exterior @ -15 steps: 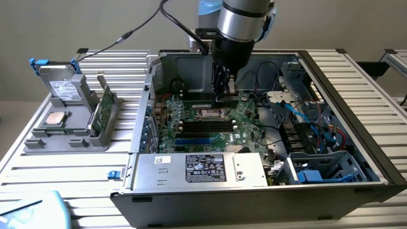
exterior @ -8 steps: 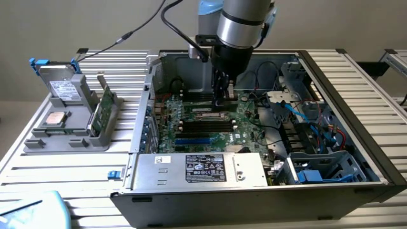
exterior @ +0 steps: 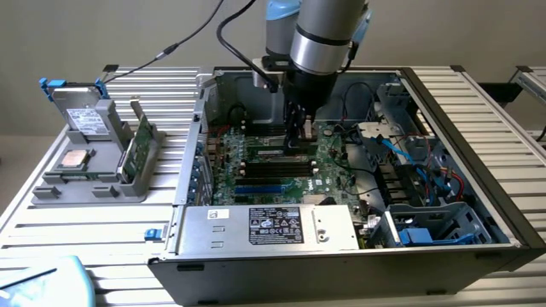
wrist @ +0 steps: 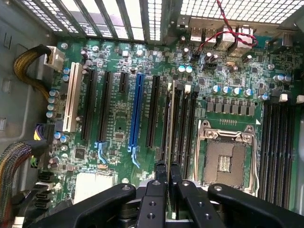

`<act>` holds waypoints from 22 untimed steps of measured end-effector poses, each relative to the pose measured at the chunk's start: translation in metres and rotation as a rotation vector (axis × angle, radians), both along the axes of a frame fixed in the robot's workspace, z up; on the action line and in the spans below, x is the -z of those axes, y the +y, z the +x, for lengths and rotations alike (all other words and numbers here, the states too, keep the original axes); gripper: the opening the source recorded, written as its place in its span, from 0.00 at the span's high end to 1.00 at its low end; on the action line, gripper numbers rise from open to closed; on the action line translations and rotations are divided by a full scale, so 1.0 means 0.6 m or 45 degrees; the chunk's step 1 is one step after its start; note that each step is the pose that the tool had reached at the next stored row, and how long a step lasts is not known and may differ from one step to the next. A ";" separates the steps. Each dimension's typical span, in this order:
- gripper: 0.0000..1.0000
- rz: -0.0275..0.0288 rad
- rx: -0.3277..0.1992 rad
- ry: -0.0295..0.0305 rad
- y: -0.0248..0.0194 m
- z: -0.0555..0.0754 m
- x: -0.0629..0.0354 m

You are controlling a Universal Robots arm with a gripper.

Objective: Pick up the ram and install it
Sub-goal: 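Insert the ram into the slot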

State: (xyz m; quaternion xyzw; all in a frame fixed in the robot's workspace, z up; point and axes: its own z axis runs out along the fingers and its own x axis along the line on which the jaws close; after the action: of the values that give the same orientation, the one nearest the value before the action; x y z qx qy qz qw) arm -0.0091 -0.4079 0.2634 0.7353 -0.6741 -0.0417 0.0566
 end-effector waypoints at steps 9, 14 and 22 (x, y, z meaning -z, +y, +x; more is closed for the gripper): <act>0.86 0.0002 0.051 -0.0001 0.0005 0.000 0.027; 0.86 0.0001 0.055 0.0000 0.0013 0.000 0.042; 0.86 -0.0008 0.057 0.0006 0.0019 -0.001 0.059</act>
State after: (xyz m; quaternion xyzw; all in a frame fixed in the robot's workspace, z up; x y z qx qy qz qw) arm -0.0095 -0.4068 0.2281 0.7199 -0.6904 -0.0430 0.0561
